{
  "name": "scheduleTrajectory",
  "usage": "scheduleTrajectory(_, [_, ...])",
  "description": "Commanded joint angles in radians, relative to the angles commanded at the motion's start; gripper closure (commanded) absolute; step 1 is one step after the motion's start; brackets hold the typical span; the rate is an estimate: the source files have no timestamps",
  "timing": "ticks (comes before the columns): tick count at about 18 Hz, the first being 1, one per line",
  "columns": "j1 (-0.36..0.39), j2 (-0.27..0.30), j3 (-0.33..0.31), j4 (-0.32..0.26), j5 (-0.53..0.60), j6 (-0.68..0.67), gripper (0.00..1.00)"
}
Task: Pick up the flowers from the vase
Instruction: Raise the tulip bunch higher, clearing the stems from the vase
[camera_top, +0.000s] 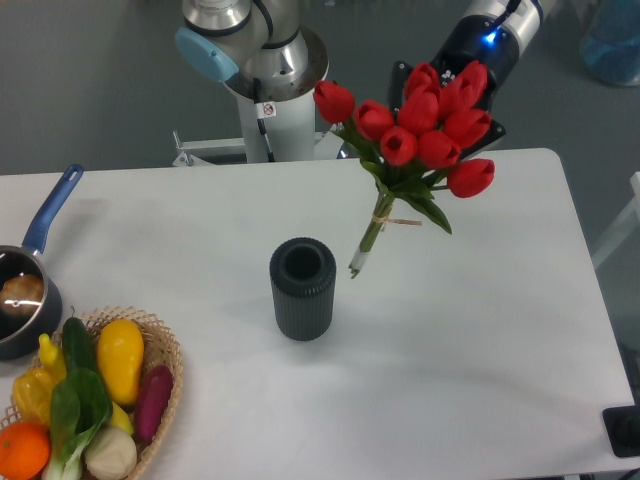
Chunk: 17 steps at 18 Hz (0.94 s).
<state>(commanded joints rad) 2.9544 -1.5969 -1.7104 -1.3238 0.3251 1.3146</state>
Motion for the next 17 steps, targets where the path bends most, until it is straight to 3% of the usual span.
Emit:
scheduleTrajectory(6, [-0.005,0.002,0.017,0.005,0.135,0.029,0.64])
scheduleTrajectory(17, [-0.005,0.014,0.008,0.005,0.15,0.029,0.64])
